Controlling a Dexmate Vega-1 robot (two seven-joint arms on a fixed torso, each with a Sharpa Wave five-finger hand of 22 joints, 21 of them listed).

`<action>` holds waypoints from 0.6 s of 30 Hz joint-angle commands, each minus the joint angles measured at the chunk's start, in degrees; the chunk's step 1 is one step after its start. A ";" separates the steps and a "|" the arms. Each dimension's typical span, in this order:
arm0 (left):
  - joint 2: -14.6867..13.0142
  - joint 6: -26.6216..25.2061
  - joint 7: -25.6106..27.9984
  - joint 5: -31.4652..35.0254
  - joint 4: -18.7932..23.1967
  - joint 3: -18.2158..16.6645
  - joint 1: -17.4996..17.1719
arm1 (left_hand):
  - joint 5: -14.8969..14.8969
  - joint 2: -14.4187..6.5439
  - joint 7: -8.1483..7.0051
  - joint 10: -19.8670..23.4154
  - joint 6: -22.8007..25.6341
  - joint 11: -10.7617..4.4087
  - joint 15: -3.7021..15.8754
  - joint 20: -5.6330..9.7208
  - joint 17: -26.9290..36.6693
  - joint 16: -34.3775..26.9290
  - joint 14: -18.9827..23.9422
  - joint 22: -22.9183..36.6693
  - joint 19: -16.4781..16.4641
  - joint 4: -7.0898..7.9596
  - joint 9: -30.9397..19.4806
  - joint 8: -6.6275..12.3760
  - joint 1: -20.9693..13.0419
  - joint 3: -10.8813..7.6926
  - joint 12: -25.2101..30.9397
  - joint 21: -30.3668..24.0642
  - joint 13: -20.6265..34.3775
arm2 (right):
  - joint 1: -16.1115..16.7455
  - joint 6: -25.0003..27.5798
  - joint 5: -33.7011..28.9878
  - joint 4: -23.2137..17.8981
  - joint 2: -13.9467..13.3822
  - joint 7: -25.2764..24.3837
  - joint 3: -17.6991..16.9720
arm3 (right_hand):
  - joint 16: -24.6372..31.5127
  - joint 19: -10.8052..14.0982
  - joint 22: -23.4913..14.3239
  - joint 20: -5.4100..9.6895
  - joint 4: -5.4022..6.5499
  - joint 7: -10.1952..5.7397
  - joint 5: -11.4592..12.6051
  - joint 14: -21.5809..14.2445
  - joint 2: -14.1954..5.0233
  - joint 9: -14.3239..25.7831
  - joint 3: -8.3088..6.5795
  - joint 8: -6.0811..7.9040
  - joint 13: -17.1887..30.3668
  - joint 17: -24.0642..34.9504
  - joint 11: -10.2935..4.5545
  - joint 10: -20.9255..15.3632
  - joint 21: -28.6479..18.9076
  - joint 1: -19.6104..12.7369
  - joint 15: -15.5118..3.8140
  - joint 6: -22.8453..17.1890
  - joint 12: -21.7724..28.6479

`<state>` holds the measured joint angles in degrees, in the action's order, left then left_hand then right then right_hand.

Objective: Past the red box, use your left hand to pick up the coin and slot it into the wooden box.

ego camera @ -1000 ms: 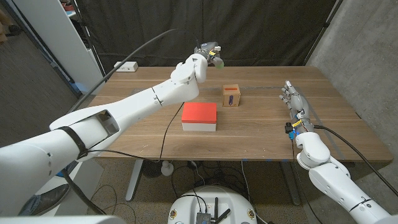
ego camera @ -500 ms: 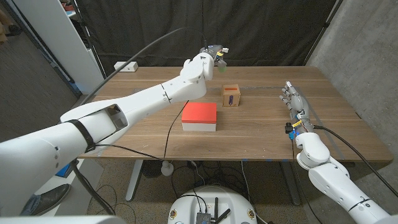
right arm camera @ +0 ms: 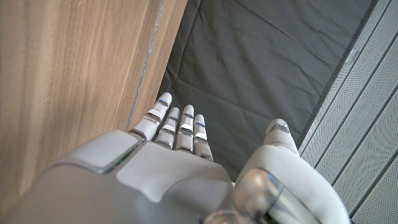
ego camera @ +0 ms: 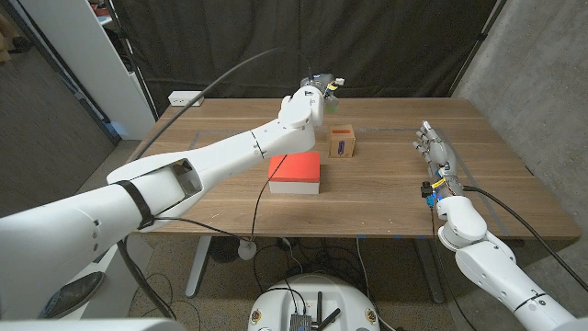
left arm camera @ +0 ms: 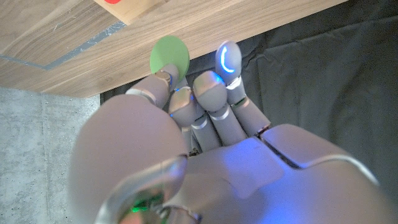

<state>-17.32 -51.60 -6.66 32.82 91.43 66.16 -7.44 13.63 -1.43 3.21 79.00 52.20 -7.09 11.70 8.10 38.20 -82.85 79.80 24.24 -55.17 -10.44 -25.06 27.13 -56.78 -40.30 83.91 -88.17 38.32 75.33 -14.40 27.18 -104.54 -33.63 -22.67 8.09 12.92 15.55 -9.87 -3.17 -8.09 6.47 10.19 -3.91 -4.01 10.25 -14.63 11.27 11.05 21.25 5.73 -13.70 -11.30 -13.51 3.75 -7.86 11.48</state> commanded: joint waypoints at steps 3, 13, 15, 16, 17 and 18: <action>2.75 0.70 1.99 -2.44 -3.58 0.73 -0.22 | 0.22 -0.15 1.90 0.28 8.50 -0.24 0.11 4.18 0.16 -0.07 0.46 0.13 0.23 0.14 -0.35 -0.11 -0.64 0.17 0.32 -0.25 0.30 | 0.26 -0.60 0.41 0.46 -0.12 0.30 -0.26 | 0.20 0.58 -0.20 0.08 0.03 -0.14 0.03 -0.39 -0.58 0.31 -0.19 -0.11 0.27 0.21 -0.01 -0.45 -0.09 0.04 -0.15 -0.44 0.13; 4.72 0.31 3.32 -3.67 -6.37 1.66 -0.03 | 0.28 -0.14 2.01 0.27 8.62 -0.34 0.09 4.19 0.26 -0.18 0.48 0.08 0.27 0.20 -0.47 -0.33 -0.64 0.19 0.35 -0.25 0.24 | 0.74 -0.76 0.97 0.40 -0.05 0.31 -0.59 | 0.20 0.59 -0.20 0.10 0.03 -0.12 0.03 -0.38 -0.56 0.31 -0.19 -0.12 0.27 0.20 -0.03 -0.46 -0.09 0.05 -0.20 -0.42 0.13; 4.97 0.26 3.60 -3.87 -6.82 1.89 0.06 | 0.28 -0.14 1.99 0.28 8.60 -0.37 0.10 4.19 0.19 -0.11 0.41 0.04 0.25 0.18 -0.54 -0.33 -0.65 0.19 0.34 -0.24 0.22 | 0.78 -0.85 0.80 0.47 -0.12 0.33 -0.58 | 0.20 0.60 -0.20 0.12 0.03 -0.15 0.03 -0.38 -0.56 0.31 -0.19 -0.11 0.27 0.20 -0.06 -0.53 -0.09 0.05 -0.13 -0.45 0.16; 5.20 0.35 3.77 -4.09 -7.20 1.94 0.06 | 0.29 -0.14 1.96 0.29 8.60 -0.37 0.09 4.20 0.23 -0.14 0.43 0.07 0.26 0.18 -0.54 -0.38 -0.66 0.18 0.30 -0.26 0.15 | 0.85 -0.85 0.94 0.45 -0.14 0.40 -0.64 | 0.20 0.61 -0.20 0.11 0.03 -0.14 0.03 -0.39 -0.56 0.31 -0.20 -0.11 0.27 0.20 0.01 -0.54 -0.09 0.05 -0.10 -0.45 0.16; 5.72 0.29 4.30 -4.30 -7.86 1.91 -0.11 | 0.28 -0.10 2.02 0.26 8.63 -0.36 0.09 4.19 -0.01 0.06 0.30 -0.07 0.33 0.17 -0.48 -0.45 -0.66 0.22 0.31 -0.16 0.16 | 0.91 -0.91 0.82 0.49 -0.23 0.41 -0.68 | 0.20 0.59 -0.20 0.11 0.03 -0.14 0.03 -0.40 -0.56 0.31 -0.20 -0.11 0.27 0.20 0.00 -0.51 -0.08 0.05 -0.15 -0.45 0.15; 5.71 0.25 4.41 -4.41 -7.87 1.96 -0.07 | 0.27 -0.09 2.08 0.25 8.70 -0.36 0.08 4.20 -0.08 0.09 0.32 -0.02 0.29 0.16 -0.43 -0.47 -0.67 0.24 0.36 -0.20 0.24 | 0.91 -0.92 0.81 0.50 -0.23 0.42 -0.68 | 0.19 0.61 -0.20 0.11 0.03 -0.13 0.03 -0.38 -0.56 0.31 -0.20 -0.11 0.27 0.20 -0.01 -0.53 -0.09 0.05 -0.07 -0.45 0.16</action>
<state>-13.77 -51.26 -4.11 29.94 86.67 67.46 -7.54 13.63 -1.42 3.25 79.01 52.34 -7.07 11.86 8.10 38.22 -82.86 79.97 24.16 -55.18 -10.44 -25.40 26.73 -56.78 -40.30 83.86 -88.17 38.37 75.82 -15.09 27.79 -104.15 -33.70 -22.41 7.74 12.92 15.55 -10.02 -3.17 -8.09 6.47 10.19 -3.91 -4.01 10.26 -14.63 11.27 11.05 21.25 5.73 -13.70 -11.30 -13.51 3.75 -7.86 11.48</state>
